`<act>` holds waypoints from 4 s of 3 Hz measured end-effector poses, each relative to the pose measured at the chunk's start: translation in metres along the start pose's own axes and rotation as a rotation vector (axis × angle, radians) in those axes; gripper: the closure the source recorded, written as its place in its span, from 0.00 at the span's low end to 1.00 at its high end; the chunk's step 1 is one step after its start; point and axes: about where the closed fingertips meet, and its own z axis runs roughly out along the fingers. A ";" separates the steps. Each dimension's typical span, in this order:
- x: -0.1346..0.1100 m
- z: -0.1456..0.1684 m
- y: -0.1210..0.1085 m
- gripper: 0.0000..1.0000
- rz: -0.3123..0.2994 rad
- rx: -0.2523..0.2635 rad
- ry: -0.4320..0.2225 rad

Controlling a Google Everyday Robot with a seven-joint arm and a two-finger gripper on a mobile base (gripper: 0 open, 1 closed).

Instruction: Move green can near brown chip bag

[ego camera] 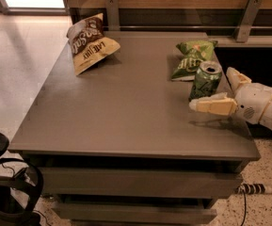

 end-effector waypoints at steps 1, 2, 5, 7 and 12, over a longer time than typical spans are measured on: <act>0.002 0.020 0.004 0.00 0.001 -0.033 -0.037; 0.002 0.022 0.006 0.17 0.001 -0.039 -0.039; -0.001 0.028 0.011 0.95 -0.002 -0.052 -0.041; -0.029 0.044 -0.008 1.00 -0.009 -0.072 -0.048; -0.145 0.244 -0.034 1.00 -0.006 -0.068 0.003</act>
Offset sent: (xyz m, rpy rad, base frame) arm 0.0106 0.0153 -0.0042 0.0271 -0.0219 0.0317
